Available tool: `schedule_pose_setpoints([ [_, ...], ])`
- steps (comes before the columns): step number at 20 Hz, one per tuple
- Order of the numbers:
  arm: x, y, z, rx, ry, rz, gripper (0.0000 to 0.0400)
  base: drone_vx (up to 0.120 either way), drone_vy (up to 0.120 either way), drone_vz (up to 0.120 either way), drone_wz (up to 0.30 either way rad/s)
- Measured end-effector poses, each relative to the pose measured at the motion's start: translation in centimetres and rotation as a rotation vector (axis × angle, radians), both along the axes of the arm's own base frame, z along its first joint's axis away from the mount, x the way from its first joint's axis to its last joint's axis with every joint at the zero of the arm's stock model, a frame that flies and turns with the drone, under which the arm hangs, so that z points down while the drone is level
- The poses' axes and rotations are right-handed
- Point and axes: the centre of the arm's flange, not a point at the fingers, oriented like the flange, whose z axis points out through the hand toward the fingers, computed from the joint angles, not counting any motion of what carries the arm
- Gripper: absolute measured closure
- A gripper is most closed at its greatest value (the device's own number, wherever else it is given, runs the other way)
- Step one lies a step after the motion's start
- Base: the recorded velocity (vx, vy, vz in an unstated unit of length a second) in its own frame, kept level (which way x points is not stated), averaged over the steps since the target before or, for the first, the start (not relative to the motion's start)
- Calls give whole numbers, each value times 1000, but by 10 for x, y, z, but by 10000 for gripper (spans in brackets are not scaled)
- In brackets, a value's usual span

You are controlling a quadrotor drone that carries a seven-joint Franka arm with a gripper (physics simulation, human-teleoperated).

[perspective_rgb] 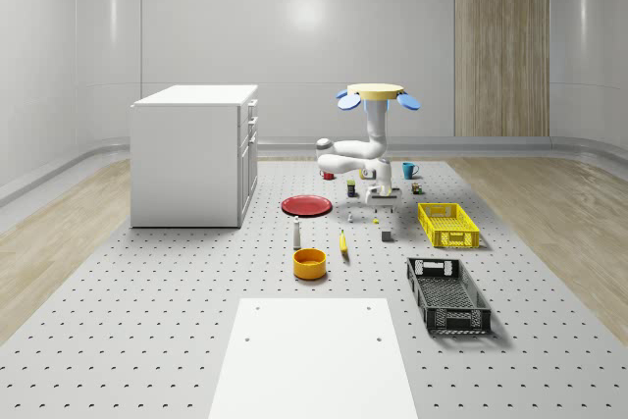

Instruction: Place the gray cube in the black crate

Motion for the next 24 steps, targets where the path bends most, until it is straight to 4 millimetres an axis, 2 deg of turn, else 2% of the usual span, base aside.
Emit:
schedule_pose_setpoints([
  [5, 0, 0, 0, 0, 0, 0, 0, 120, 0, -104, 0],
  [14, 0, 0, 0, 0, 0, 0, 0, 116, 0, 0, 0],
  [18, 0, 0, 9, 0, 0, 0, 0, 0, 0, 0, 0],
  [24, 0, 0, 33, 0, 0, 0, 0, 0, 0, 0, 0],
])
